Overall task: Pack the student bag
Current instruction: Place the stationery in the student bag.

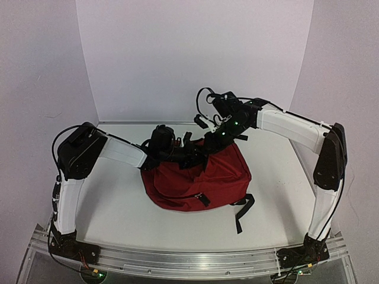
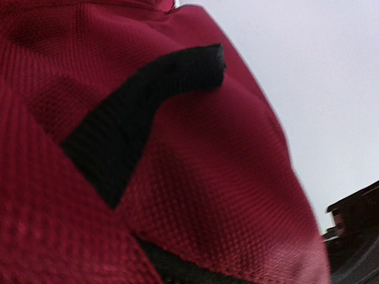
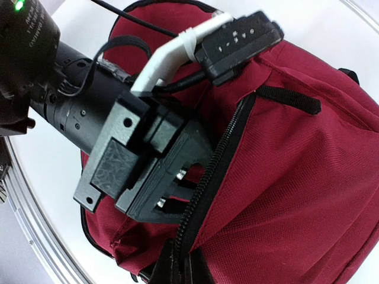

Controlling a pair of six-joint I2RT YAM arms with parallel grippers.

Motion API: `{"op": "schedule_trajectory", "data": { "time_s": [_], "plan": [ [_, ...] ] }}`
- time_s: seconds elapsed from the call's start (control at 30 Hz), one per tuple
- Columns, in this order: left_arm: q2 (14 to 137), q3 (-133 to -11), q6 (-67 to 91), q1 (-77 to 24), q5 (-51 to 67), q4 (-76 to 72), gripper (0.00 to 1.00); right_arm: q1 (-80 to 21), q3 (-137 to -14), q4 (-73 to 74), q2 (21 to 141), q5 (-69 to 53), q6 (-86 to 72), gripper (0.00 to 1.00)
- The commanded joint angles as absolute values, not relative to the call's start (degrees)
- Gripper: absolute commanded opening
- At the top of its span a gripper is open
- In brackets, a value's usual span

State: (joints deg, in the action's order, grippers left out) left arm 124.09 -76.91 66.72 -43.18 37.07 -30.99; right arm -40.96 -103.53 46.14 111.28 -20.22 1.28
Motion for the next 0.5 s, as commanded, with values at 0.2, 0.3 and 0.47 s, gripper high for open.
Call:
{"op": "schedule_trajectory", "data": {
  "time_s": [0.2, 0.3, 0.47],
  "plan": [
    [110.47, -72.94, 56.64, -44.03, 28.23, -11.41, 0.48, -40.35, -101.93, 44.77, 108.85, -23.6, 1.97, 0.0],
    [107.85, -73.05, 54.38, -44.03, 25.1, -5.46, 0.48, -40.38, -101.33, 44.74, 109.38, -23.91, 2.02, 0.0],
    [104.76, -74.59, 49.91, -43.96, 17.36, 6.44, 0.48, -40.34, -100.8, 44.63, 110.79, -23.83, 2.01, 0.0]
  ]
}}
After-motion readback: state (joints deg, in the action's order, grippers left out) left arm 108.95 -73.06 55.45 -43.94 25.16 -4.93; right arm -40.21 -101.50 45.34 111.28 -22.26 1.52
